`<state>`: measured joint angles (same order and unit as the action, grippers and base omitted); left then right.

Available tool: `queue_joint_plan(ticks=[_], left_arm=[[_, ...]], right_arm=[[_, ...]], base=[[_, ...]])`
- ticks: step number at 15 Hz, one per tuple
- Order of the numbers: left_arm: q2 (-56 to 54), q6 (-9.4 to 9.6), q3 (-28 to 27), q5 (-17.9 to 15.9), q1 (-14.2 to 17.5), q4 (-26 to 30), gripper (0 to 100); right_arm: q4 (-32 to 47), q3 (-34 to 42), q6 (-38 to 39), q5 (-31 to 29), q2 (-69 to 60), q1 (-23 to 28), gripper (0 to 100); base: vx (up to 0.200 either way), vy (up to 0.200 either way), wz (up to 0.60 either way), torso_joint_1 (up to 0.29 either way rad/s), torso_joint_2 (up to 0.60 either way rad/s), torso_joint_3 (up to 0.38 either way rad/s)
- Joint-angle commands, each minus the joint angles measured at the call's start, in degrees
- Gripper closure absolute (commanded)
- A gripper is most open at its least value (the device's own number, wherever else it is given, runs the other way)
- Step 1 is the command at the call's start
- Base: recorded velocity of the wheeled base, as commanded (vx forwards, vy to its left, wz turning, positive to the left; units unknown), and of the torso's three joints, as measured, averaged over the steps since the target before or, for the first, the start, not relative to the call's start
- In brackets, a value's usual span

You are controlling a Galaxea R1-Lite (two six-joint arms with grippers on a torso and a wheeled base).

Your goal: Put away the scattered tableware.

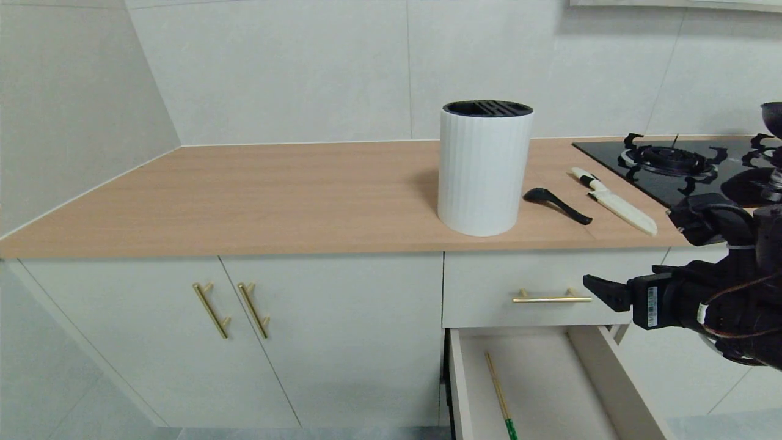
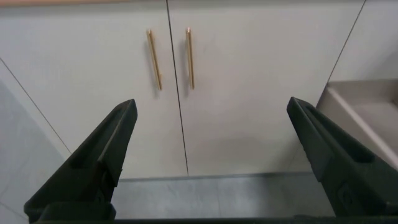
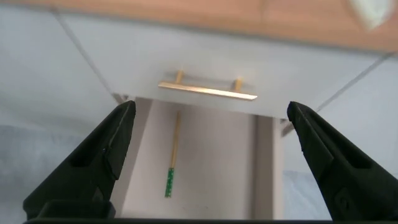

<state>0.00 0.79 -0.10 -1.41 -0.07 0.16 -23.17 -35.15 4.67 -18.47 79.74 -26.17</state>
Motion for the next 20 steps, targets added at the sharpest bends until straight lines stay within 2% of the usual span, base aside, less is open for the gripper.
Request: queue_joint_plan(ticks=[1,11,16,20], left_arm=[[0.0,0.0,0.0,0.0,0.0,0.0,0],[0.0,0.0,0.0,0.0,0.0,0.0,0],[0.0,0.0,0.0,0.0,0.0,0.0,0],[0.0,0.0,0.0,0.0,0.0,0.0,0]], right_arm=[[0.0,0.0,0.0,0.0,0.8,0.6,0],[-0.1,0.0,0.0,0.0,2.8,0.9,0],[-0.1,-0.6,-1.1,0.3,2.9,1.8,0],[0.5,-8.4,-3.3,5.7,8.9,6.3,0]], base=[[0.0,0.0,0.0,0.188,-0.48,-0.276],[0.0,0.0,0.0,0.213,-0.49,-0.274],[0.0,0.0,0.0,0.037,-0.08,-0.049],[0.0,0.0,0.0,0.0,0.0,0.0]])
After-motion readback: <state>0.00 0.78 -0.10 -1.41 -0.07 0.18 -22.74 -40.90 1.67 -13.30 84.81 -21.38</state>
